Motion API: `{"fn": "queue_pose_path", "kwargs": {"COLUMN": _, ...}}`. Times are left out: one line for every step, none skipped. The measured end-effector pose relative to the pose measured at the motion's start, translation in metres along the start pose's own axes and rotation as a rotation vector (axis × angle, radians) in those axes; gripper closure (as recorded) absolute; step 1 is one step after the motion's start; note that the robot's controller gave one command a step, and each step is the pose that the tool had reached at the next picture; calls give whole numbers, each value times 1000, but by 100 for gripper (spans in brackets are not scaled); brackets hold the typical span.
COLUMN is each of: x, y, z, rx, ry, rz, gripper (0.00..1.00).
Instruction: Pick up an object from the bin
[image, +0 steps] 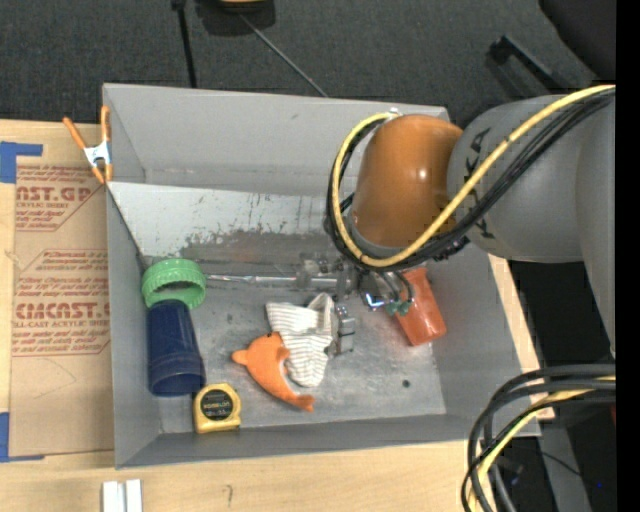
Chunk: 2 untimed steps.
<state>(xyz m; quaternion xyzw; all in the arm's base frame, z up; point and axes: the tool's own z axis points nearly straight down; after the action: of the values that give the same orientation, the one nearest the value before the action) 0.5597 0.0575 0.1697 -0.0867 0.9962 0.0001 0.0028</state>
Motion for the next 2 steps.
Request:
{"fn": "queue_pose_path", "kwargs": {"x": 20, "y": 24, "z": 45, "rx": 0, "ry": 2, "rz": -100, "gripper": 0}}
{"fn": "queue_pose_path", "kwargs": {"x": 21, "y": 41, "z": 77, "rx": -1, "ry": 6, "rz": -159, "gripper": 0}}
